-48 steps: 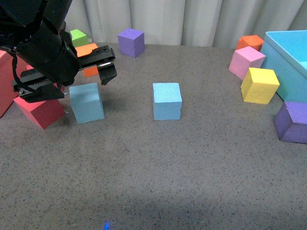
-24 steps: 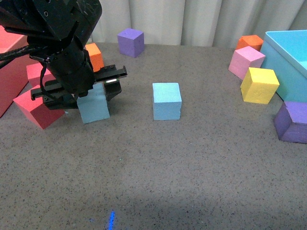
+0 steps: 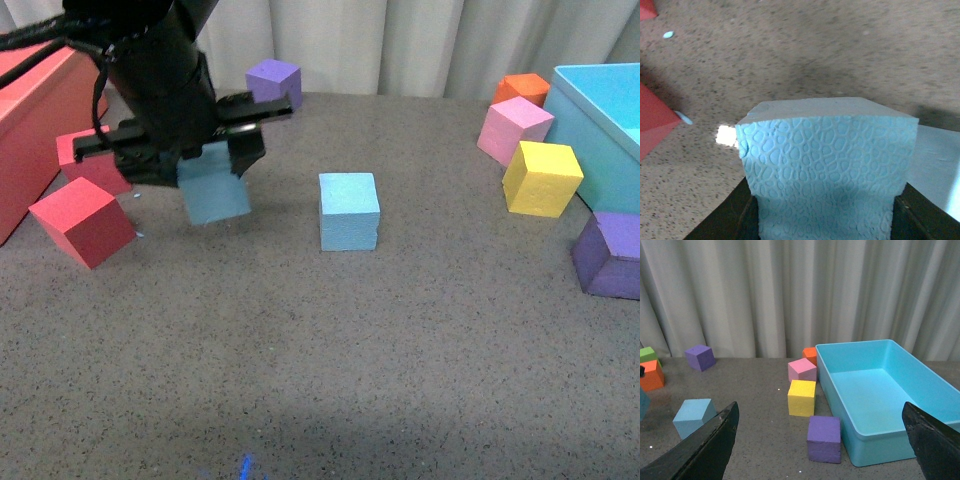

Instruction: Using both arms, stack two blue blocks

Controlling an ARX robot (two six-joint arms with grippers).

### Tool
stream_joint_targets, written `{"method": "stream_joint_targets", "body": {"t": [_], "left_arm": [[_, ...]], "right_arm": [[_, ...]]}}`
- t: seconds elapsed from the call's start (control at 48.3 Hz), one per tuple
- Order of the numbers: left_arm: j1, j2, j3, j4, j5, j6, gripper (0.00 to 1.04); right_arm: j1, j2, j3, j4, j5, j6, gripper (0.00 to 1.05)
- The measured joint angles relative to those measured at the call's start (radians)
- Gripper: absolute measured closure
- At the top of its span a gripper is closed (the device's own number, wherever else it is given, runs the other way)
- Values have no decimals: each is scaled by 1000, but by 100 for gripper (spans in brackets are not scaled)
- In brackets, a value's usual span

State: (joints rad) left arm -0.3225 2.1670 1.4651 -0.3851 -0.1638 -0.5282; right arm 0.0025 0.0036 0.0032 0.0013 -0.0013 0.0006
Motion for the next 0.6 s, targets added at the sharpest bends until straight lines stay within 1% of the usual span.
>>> {"method": "stream_joint_targets", "body": {"t": [0.166,0.497,0.6], "left_arm": [[-84,-20,82,-40,-14,-24,57],[-193,24,179,-85,-19,-48,58],[-214,50,209,-97,-21,-53,58]], "right_arm": [[0,0,0,0,0,0,10],[0,0,0,0,0,0,10],[0,0,0,0,0,0,10]]}}
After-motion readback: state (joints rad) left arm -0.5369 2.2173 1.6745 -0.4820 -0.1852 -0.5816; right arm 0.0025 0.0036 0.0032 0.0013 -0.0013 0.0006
